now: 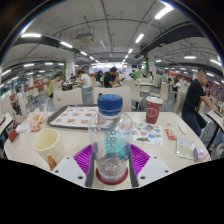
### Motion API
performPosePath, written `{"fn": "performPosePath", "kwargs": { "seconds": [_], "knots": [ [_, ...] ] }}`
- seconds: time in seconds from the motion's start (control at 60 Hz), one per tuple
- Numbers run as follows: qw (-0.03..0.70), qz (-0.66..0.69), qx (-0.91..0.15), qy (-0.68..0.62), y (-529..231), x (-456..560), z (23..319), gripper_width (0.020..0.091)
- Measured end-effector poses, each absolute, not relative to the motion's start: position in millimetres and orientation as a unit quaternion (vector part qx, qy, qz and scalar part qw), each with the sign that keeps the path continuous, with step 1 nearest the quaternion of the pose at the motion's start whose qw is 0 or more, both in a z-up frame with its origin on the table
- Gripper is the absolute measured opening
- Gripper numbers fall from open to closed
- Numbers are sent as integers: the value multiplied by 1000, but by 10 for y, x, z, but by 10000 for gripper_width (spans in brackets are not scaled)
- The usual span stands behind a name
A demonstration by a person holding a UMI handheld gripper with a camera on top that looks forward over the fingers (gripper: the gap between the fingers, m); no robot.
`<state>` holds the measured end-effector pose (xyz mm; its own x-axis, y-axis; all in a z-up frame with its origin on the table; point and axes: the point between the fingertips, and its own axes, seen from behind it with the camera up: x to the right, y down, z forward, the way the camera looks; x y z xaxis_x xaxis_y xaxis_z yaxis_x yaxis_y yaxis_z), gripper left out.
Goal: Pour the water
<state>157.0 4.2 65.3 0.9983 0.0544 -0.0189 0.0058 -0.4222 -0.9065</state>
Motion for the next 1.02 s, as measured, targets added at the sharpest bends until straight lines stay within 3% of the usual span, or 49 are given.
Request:
{"fn": "performPosePath", "kwargs": {
  "seconds": [0.083,0.167,0.217,0.283,0.633,1.017],
  "knots": [
    [511,16,-859,-19,-6,1593,630,578],
    [465,-1,-885,-13,-169,1595,573,867],
    [452,-6,-892,-13,-290,1586,635,824],
    [439,-7,-899,-6,-498,1544,751,865],
    [390,12,-921,-7,-1520,1003,1305,850],
    [391,14,-920,-21,-1754,775,1386,852]
  ]
}}
